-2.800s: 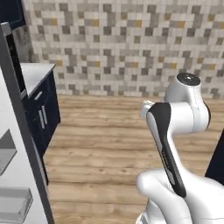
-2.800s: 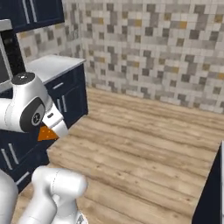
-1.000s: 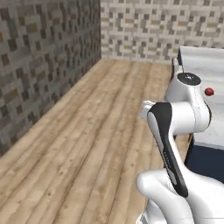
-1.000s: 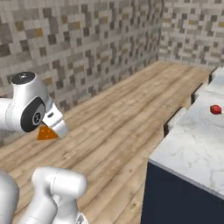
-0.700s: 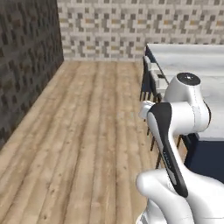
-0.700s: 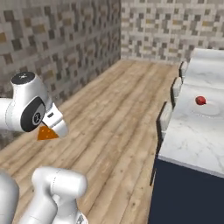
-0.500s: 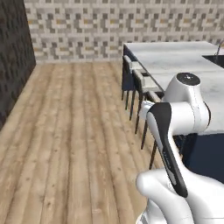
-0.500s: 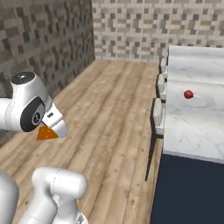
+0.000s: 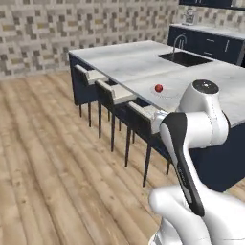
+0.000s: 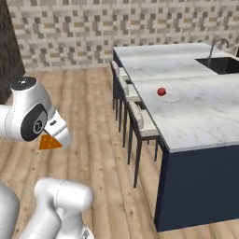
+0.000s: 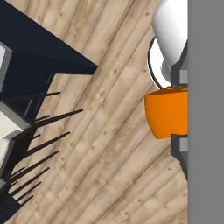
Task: Take the cheese, shrimp, and onion from the fridge and place them on the plate on the dining counter to create an appetizer plate.
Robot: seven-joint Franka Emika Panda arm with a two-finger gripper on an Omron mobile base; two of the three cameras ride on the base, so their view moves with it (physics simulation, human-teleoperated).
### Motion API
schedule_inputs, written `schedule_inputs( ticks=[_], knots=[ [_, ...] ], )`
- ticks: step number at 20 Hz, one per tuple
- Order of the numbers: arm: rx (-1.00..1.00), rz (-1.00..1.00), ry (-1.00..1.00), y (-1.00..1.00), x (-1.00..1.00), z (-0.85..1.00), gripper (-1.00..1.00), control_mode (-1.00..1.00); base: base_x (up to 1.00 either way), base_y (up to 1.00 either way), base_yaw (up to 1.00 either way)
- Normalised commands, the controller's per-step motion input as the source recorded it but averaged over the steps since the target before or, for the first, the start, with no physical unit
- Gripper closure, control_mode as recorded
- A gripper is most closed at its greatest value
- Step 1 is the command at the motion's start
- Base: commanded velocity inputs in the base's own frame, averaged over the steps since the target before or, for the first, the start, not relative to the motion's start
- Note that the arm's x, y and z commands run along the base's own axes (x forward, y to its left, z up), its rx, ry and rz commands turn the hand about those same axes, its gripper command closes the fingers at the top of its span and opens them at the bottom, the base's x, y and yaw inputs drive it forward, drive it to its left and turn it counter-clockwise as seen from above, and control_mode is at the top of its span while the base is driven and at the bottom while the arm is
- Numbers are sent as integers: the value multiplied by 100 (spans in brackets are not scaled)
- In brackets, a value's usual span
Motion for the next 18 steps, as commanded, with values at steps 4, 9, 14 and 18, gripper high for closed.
schedule_inputs(
  ticks=[4,9,14,18],
  knots=[
    [0,0,0,0,0,0,100,100,57,74,-66],
    [0,0,0,0,0,0,100,100,58,80,-63],
    [0,0,0,0,0,0,100,100,50,80,-60],
    [0,0,0,0,0,0,100,100,49,82,-57]
  ],
)
